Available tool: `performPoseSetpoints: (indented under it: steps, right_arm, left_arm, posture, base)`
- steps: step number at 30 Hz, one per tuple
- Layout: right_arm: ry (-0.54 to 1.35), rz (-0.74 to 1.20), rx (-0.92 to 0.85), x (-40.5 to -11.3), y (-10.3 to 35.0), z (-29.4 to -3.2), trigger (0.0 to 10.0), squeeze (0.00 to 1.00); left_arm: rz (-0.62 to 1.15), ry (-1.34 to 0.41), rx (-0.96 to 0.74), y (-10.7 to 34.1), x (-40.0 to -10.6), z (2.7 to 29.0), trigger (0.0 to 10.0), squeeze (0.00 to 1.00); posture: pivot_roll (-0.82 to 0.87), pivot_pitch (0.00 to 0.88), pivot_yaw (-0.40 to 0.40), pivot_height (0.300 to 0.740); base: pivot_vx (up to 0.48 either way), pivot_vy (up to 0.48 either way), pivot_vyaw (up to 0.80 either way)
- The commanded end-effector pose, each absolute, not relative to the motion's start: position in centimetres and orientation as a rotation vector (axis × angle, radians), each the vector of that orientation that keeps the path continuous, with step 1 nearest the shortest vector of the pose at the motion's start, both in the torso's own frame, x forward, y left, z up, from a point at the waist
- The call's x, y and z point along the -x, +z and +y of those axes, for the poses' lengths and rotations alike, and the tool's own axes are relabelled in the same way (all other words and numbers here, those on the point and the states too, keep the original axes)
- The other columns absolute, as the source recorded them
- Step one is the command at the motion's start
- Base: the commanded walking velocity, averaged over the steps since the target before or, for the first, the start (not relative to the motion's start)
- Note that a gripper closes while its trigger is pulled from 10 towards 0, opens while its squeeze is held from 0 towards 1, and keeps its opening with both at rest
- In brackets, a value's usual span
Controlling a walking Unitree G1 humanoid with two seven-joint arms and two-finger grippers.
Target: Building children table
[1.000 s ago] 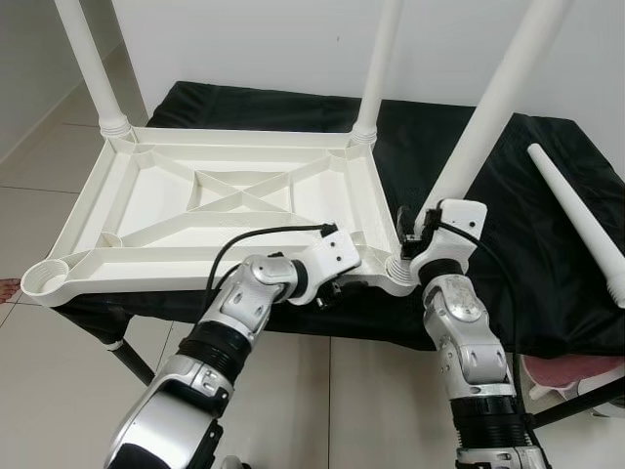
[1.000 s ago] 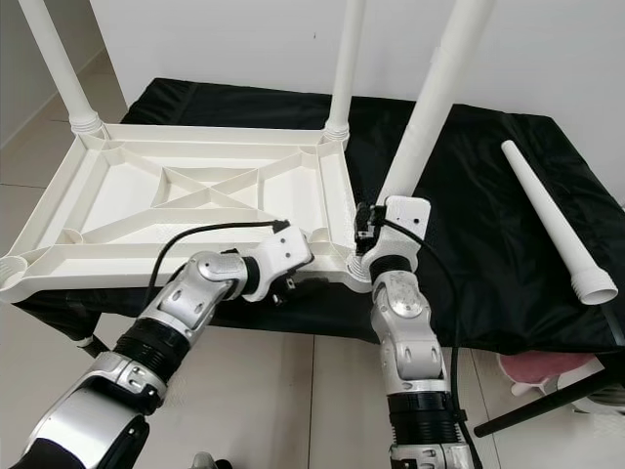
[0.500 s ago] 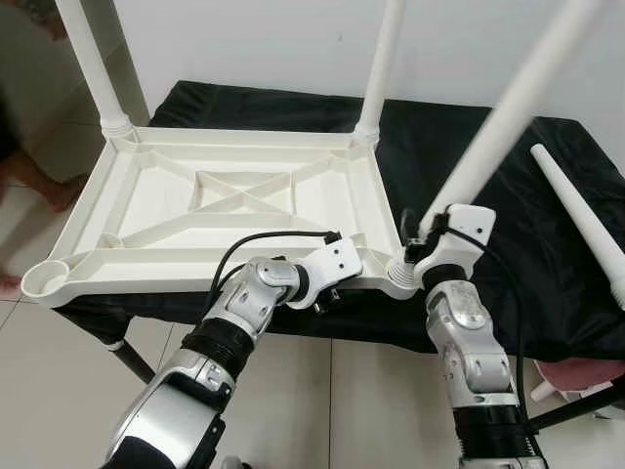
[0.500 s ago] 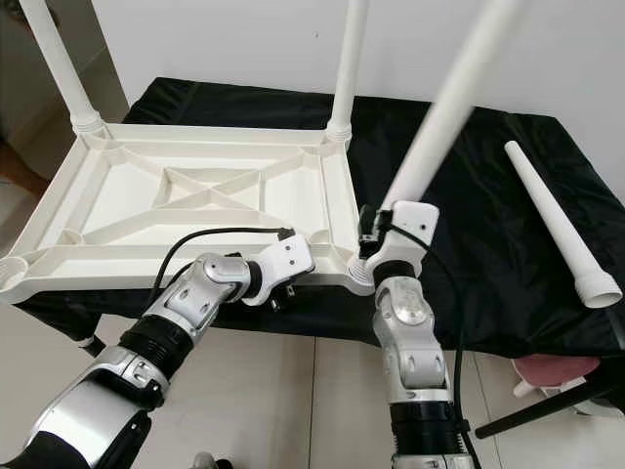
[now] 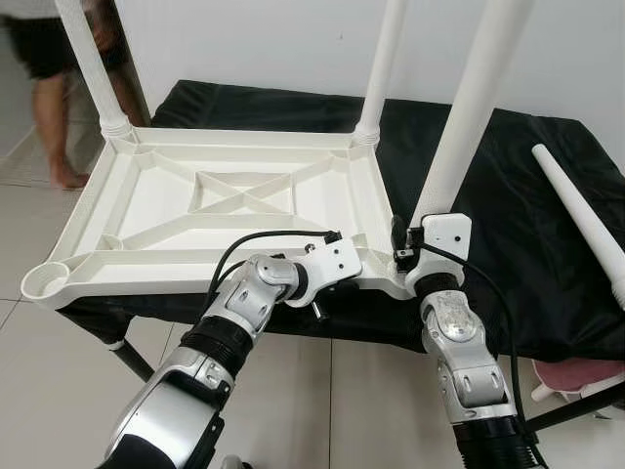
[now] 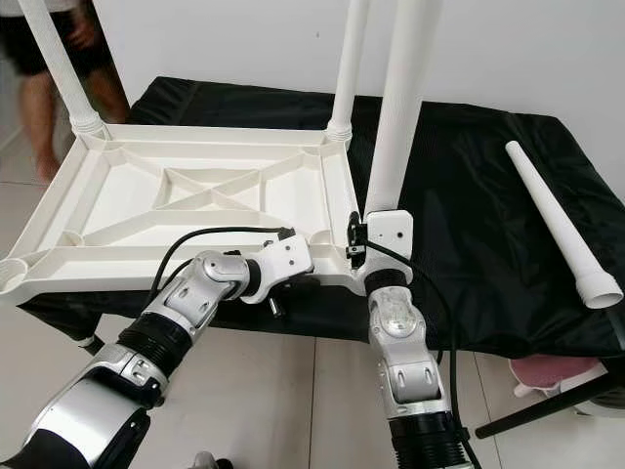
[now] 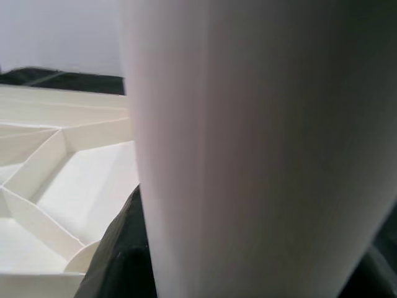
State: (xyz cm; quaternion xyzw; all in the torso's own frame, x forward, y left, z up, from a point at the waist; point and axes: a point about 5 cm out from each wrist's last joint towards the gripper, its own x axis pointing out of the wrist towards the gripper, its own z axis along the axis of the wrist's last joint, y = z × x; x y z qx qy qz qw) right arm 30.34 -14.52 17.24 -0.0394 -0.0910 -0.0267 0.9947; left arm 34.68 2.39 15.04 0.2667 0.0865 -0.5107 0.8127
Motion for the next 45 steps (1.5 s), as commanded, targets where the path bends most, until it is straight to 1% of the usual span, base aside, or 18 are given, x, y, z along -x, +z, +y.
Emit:
performPoseSetpoints:
  steps: [1, 2, 5, 7, 11, 13, 17, 18, 19, 20, 24, 29, 36, 41, 43, 45]
  right_arm:
    - [-0.118, 0.128, 0.019, -29.2, 11.0, -16.2, 10.0, 0.00]
    - [-0.118, 0.128, 0.019, -29.2, 11.0, -16.2, 10.0, 0.00]
    - [-0.162, 0.154, -0.091, -28.9, 10.5, -16.5, 10.0, 0.00]
    - [-0.168, 0.158, -0.099, -28.8, 10.4, -16.6, 10.0, 0.00]
    - [-0.157, 0.182, -0.075, -28.7, 10.1, -16.4, 10.0, 0.00]
    - [-0.129, 0.202, -0.023, -28.8, 9.9, -16.1, 10.0, 0.00]
    - [-0.123, 0.201, -0.012, -28.8, 9.9, -16.0, 10.0, 0.00]
    - [-0.114, 0.211, 0.018, -28.8, 9.8, -16.0, 10.0, 0.00]
    - [-0.114, 0.211, 0.018, -28.8, 9.8, -16.0, 10.0, 0.00]
    - [-0.101, 0.220, 0.029, -29.0, 9.9, -15.9, 10.0, 0.00]
    - [-0.085, 0.237, 0.033, -29.3, 10.0, -15.8, 10.0, 0.00]
    - [-0.058, 0.334, -0.036, -29.7, 9.6, -16.2, 10.0, 0.00]
    - [-0.061, 0.347, -0.062, -29.6, 9.4, -16.2, 10.0, 0.00]
    - [-0.053, 0.328, -0.018, -29.5, 9.5, -16.1, 10.0, 0.00]
    - [-0.002, 0.312, 0.039, -29.0, 9.2, -15.5, 10.0, 0.00]
    - [0.021, 0.320, 0.049, -28.7, 9.0, -15.2, 10.0, 0.00]
  left_arm:
    - [0.161, -0.999, -0.568, 15.0, -35.1, 2.7, 0.0, 0.00]
    - [0.161, -0.999, -0.568, 15.0, -35.1, 2.7, 0.0, 0.00]
    - [0.161, -0.997, -0.568, 15.0, -35.2, 2.7, 0.0, 0.00]
    - [0.160, -1.001, -0.568, 15.1, -35.2, 2.7, 0.0, 0.00]
    - [0.159, -1.005, -0.569, 15.1, -35.2, 2.7, 0.0, 0.00]
    - [0.158, -1.007, -0.569, 15.0, -35.1, 2.7, 0.0, 0.00]
    - [0.157, -1.008, -0.569, 15.0, -35.1, 2.7, 0.0, 0.00]
    - [0.157, -1.009, -0.570, 15.0, -35.1, 2.6, 0.7, 0.00]
    - [0.157, -1.009, -0.570, 15.0, -35.1, 2.6, 0.7, 0.00]
    - [0.155, -1.009, -0.571, 15.0, -35.1, 2.6, 10.0, 0.00]
    - [0.151, -1.008, -0.572, 15.0, -35.1, 2.6, 10.0, 0.00]
    - [0.139, -1.007, -0.574, 15.1, -35.0, 2.7, 10.0, 0.00]
    - [0.140, -1.006, -0.573, 15.1, -34.9, 2.7, 10.0, 0.00]
    - [0.140, -1.005, -0.572, 15.1, -34.9, 2.8, 10.0, 0.00]
    - [0.141, -1.001, -0.569, 15.1, -34.9, 2.8, 10.0, 0.00]
    - [0.141, -0.999, -0.568, 15.1, -34.9, 2.8, 10.0, 0.00]
  posture:
    - [-0.01, 0.131, -0.004, 0.740]
    - [-0.01, 0.131, -0.004, 0.740]
    - [-0.01, 0.131, 0.001, 0.740]
    - [-0.01, 0.131, 0.001, 0.740]
    - [-0.01, 0.131, 0.003, 0.740]
    - [-0.01, 0.132, 0.002, 0.740]
    - [-0.01, 0.132, 0.002, 0.740]
    - [-0.01, 0.132, 0.001, 0.740]
    - [-0.01, 0.132, 0.001, 0.740]
    - [-0.01, 0.132, -0.001, 0.740]
    - [-0.01, 0.132, -0.002, 0.740]
    - [-0.01, 0.134, -0.005, 0.740]
    - [-0.01, 0.136, -0.004, 0.740]
    - [-0.01, 0.137, -0.005, 0.740]
    - [-0.01, 0.137, -0.005, 0.740]
    - [-0.01, 0.137, -0.005, 0.740]
  base:
    - [0.000, 0.000, 0.00]
    - [0.000, 0.000, 0.00]
    - [0.000, 0.000, 0.00]
    - [0.000, 0.000, 0.00]
    - [0.000, 0.000, 0.00]
    - [0.000, 0.000, 0.00]
    - [0.000, 0.000, 0.00]
    - [0.000, 0.000, 0.00]
    - [0.000, 0.000, 0.00]
    - [0.000, 0.000, 0.00]
    - [0.000, 0.000, 0.00]
    - [0.000, 0.000, 0.00]
    - [0.000, 0.000, 0.00]
    - [0.000, 0.000, 0.00]
    - [0.000, 0.000, 0.00]
    - [0.000, 0.000, 0.00]
